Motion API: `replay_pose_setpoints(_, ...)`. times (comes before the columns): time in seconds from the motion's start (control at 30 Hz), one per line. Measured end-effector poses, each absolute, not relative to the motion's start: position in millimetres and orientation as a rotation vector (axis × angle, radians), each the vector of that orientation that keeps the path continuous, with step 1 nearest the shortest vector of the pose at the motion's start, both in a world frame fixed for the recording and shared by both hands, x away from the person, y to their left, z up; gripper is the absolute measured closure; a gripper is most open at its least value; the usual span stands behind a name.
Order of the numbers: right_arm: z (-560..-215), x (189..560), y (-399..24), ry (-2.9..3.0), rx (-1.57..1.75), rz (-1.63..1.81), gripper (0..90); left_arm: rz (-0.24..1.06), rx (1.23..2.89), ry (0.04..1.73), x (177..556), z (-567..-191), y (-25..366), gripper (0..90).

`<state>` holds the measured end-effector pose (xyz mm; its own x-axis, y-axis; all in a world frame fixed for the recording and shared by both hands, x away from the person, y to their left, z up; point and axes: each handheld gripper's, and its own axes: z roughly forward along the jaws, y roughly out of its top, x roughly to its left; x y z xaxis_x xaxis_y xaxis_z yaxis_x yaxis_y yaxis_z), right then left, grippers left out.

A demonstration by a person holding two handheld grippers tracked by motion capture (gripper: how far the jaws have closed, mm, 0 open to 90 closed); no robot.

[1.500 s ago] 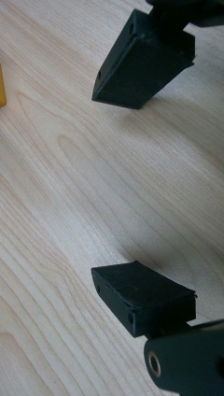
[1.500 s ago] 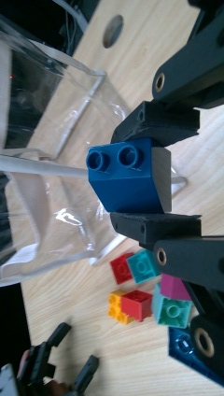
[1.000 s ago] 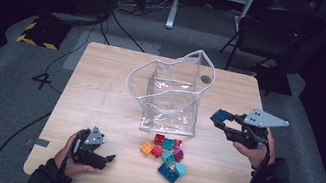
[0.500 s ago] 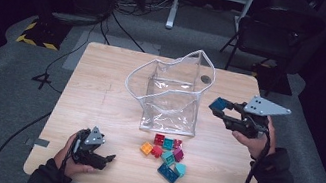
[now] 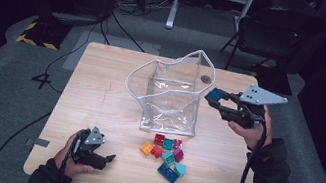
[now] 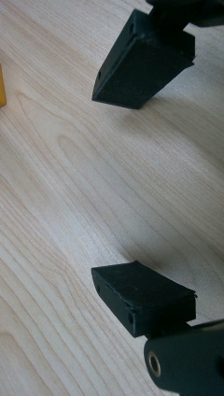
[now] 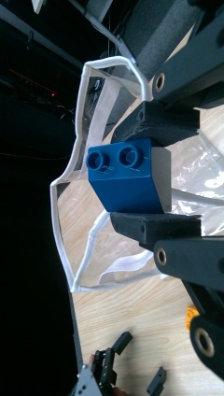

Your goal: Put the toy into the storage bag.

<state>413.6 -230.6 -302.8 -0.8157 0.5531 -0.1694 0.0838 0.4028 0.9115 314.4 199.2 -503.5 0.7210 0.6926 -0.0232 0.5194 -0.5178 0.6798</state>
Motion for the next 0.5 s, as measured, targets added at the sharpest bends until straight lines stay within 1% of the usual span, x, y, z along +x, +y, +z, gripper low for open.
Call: replay_pose_setpoints(0.5,-291,435,-203,2.227,0.551,1.384,59.6,0.328,2.239,0.915,314,-504,199,15.0)
